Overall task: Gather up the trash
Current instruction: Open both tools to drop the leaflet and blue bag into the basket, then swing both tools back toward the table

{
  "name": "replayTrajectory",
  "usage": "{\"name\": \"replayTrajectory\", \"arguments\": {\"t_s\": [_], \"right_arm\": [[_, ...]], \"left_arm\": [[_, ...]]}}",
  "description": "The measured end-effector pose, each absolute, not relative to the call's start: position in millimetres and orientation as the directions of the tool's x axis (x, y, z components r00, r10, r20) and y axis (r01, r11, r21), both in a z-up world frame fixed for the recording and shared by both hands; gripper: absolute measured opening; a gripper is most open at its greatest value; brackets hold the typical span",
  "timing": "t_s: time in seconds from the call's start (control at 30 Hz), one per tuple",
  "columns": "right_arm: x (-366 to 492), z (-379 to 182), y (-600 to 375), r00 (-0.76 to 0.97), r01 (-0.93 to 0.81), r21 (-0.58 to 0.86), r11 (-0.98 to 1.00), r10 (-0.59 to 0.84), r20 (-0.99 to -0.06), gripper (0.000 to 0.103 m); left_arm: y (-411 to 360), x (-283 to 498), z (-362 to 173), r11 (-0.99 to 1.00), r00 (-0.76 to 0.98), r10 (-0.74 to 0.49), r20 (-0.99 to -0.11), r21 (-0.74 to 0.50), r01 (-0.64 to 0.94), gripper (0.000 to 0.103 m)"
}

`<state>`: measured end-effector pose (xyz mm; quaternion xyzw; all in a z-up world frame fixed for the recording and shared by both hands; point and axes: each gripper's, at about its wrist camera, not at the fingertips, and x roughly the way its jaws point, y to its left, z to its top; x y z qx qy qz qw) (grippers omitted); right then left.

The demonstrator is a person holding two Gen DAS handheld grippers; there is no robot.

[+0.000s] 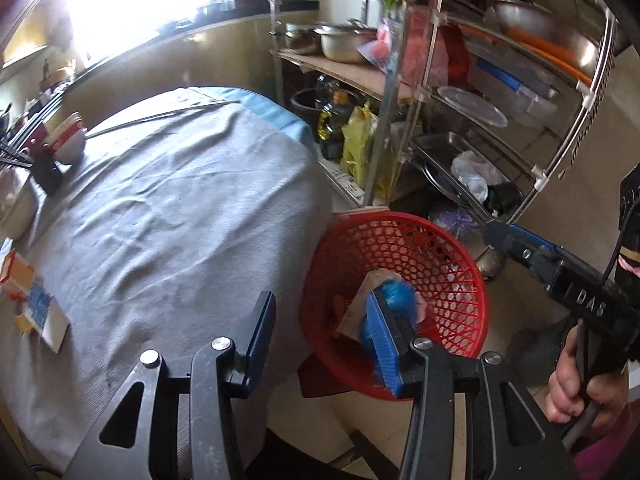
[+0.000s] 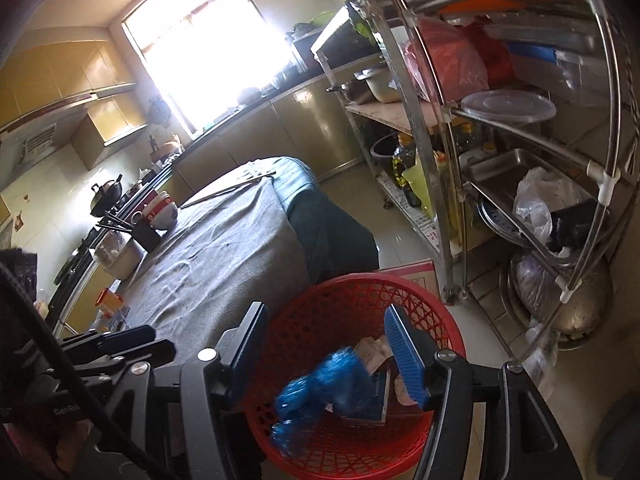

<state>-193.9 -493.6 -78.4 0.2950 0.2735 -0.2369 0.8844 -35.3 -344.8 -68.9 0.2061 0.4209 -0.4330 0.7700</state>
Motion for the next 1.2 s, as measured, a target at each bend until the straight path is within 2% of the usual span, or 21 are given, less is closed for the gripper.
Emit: {"name": "replayTrajectory", "arguments": {"t_s": [0.13,0.27,0.37,0.43,0.8,0.9,1.0,1.2], "right_arm": [[-191.1,-64.2,-485.6,0.75,0.565,0.387,0.729,-0.258,-0.609,0.064],[-184.5,-45.6,-466.1,0.766,0.532,0.361,0.766,-0.253,-0.591,0.064],[-176.9,-34.2,-447.8,0.772,0.51,0.337,0.791,-0.249,-0.585,0.064],[-171.1,-25.7,-433.4,0.783,0.482,0.326,0.813,-0.233,-0.577,0.064],[-142.7,22.3,-346.0,0.832,0.322,0.224,0.92,-0.163,-0.53,0.064],[-137.8,33.6,-325.2,0.844,0.282,0.201,0.938,-0.143,-0.517,0.066],[-133.2,44.4,-305.0,0.856,0.239,0.196,0.951,-0.111,-0.504,0.067],[-126.2,56.3,-276.2,0.864,0.191,0.167,0.967,-0.085,-0.497,0.067]], "left_arm": [[-311.6,-29.2,-56.5,0.594,0.341,-0.476,-0.811,-0.01,0.804,0.049],[-274.4,-25.9,-38.5,0.643,0.415,-0.47,-0.779,0.019,0.765,0.058],[-240.5,-23.0,-21.9,0.689,0.477,-0.465,-0.746,0.033,0.724,0.059],[-213.4,-20.9,-11.2,0.726,0.525,-0.45,-0.723,0.047,0.686,0.065],[-78.4,-11.2,6.7,0.913,0.678,-0.24,-0.695,0.076,0.402,0.068],[-53.4,-13.6,11.3,0.938,0.716,-0.188,-0.673,0.093,0.334,0.071],[-34.4,-18.7,15.3,0.952,0.756,-0.128,-0.642,0.135,0.276,0.08],[-19.4,-31.3,17.8,0.951,0.784,-0.094,-0.614,0.178,0.253,0.08]]}}
